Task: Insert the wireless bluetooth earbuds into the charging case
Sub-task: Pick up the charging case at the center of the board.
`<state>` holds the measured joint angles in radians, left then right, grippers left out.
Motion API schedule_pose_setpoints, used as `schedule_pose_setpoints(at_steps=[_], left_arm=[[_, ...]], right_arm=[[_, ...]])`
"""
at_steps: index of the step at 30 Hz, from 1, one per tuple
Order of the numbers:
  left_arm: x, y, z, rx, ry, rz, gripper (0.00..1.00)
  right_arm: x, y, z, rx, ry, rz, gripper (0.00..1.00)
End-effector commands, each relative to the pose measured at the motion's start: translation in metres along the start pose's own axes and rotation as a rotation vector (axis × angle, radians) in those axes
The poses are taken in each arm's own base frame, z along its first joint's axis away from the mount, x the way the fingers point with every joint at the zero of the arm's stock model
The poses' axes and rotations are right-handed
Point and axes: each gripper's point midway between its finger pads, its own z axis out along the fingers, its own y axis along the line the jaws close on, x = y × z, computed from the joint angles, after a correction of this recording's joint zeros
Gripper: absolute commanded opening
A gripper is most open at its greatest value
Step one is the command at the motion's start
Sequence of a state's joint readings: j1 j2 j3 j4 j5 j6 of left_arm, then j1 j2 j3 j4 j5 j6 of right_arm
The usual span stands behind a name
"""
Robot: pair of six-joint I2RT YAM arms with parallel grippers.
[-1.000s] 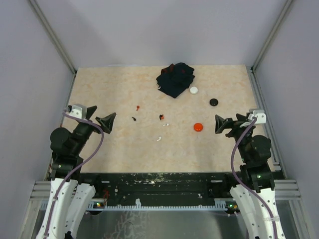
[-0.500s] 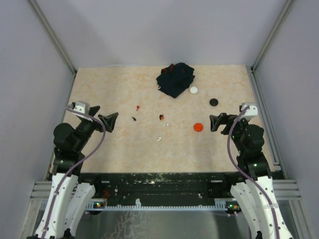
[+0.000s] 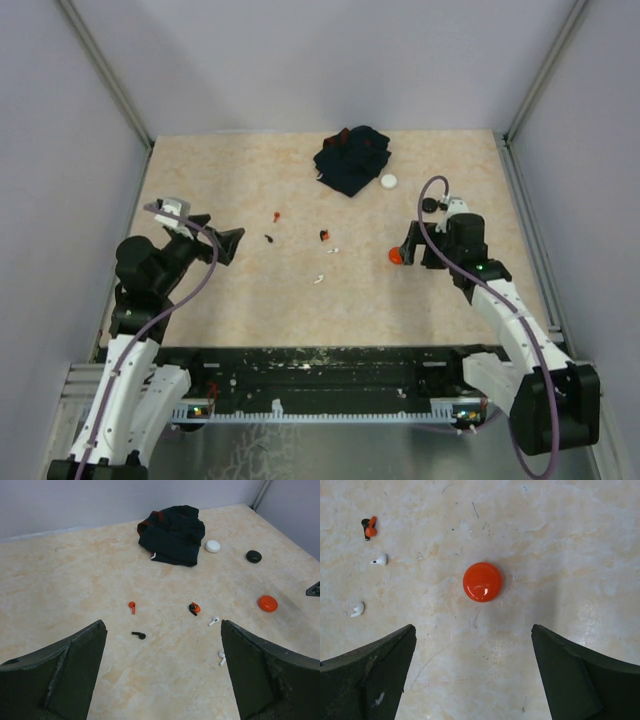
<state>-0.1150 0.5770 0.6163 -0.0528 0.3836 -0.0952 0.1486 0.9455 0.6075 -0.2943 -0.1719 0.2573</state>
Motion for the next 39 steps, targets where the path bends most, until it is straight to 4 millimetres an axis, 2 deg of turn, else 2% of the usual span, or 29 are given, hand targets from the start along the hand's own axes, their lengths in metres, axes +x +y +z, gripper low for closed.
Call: schedule_pose_setpoints(at_steps=[1, 6, 11, 17, 26, 34, 39], left_arm=[[0.001, -0.003, 0.003, 0.032, 0.024, 0.009, 1.0], [0.005, -0.001, 0.005, 0.03, 0.042, 0.01, 1.0], [0.008, -0.002, 0.007, 0.033, 0.057, 0.01, 1.0], [0.016, 0.0, 0.012, 0.039, 0.097, -0.002, 1.0], [0.022, -0.001, 0.015, 0.055, 0.13, -0.012, 1.0], [0.026, -0.006, 0.018, 0.088, 0.151, -0.03, 1.0], [0.028, -0.022, 0.021, 0.178, 0.169, -0.081, 1.0]], right_arm=[[-0.016, 0.008, 0.014, -0.037, -0.014, -0.003, 0.98], [0.0, 0.008, 0.043, -0.043, 0.094, 0.01, 0.91], [0.006, 0.012, 0.065, 0.018, 0.139, -0.081, 0.89], [0.014, 0.005, 0.081, 0.07, 0.199, -0.151, 0.82], [0.033, 0.007, 0.106, 0.079, 0.279, -0.228, 0.73], [0.042, 0.006, 0.111, 0.111, 0.312, -0.287, 0.62], [0.045, 0.011, 0.106, 0.119, 0.319, -0.333, 0.53]])
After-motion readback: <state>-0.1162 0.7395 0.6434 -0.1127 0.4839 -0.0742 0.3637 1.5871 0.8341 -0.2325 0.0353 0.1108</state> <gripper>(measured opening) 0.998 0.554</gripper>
